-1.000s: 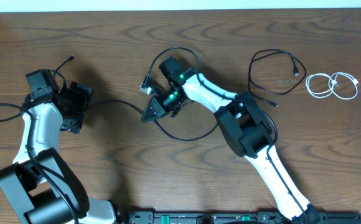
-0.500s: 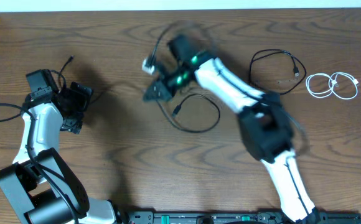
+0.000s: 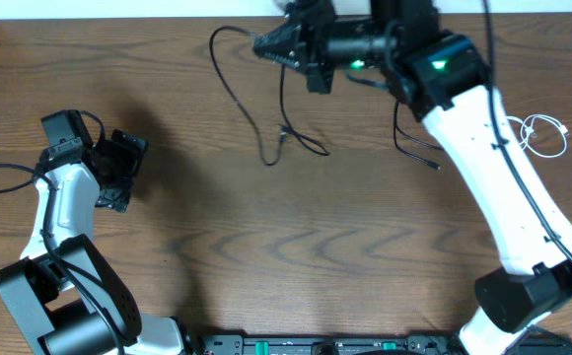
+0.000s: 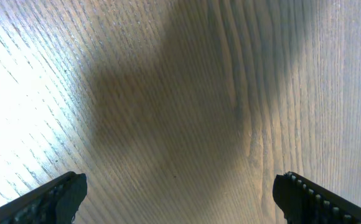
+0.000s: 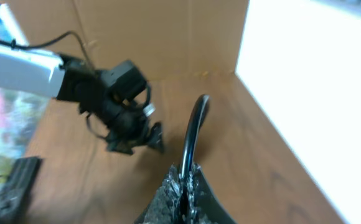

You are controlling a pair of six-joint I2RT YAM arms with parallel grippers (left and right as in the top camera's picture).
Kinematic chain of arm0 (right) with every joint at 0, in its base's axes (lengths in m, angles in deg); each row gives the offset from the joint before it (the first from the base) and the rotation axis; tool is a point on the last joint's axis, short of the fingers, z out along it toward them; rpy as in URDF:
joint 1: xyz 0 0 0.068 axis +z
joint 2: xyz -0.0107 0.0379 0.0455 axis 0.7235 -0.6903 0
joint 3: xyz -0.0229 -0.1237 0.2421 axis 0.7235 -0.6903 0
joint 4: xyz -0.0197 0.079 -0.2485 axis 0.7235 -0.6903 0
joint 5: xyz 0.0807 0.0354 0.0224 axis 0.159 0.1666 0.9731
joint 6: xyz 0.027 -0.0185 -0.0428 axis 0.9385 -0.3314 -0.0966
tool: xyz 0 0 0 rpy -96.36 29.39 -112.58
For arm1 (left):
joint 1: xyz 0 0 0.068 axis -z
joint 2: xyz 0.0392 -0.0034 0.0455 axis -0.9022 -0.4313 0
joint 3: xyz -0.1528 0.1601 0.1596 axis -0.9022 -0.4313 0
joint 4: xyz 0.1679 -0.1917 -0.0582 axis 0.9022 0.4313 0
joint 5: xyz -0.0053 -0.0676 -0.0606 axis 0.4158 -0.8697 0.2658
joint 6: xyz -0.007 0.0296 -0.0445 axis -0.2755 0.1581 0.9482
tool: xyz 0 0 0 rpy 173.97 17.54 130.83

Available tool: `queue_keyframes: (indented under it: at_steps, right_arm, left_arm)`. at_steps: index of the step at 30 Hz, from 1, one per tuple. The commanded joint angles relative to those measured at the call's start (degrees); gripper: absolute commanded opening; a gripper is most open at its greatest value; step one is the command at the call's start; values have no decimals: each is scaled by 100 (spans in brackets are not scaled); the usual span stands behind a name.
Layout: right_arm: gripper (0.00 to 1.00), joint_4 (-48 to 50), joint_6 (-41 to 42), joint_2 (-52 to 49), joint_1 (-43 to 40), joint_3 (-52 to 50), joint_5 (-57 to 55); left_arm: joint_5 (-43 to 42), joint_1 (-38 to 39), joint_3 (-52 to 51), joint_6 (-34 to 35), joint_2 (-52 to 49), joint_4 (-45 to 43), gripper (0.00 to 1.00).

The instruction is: Untangle cables

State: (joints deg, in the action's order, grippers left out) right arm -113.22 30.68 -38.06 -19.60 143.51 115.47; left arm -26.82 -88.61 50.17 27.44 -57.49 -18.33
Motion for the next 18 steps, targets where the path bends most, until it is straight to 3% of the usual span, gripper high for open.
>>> queue_keyframes:
  at_steps: [1,5,10,18]
  right_arm:
    - [1,190,-153,247,-129,2,-92]
    - [1,358,-146,264,-221,2,-505]
    - [1,328,11,258,-245,0,-1851]
    - [1,699,428,258,-313,0,-5278]
  left_arm:
    - [-26,-15,-31,48,39,17,100]
    - [-24,-15,-31,50,39,17,100]
    - [-24,-15,-31,50,39,17,100]
    - [-26,-15,-31,48,39,17,99]
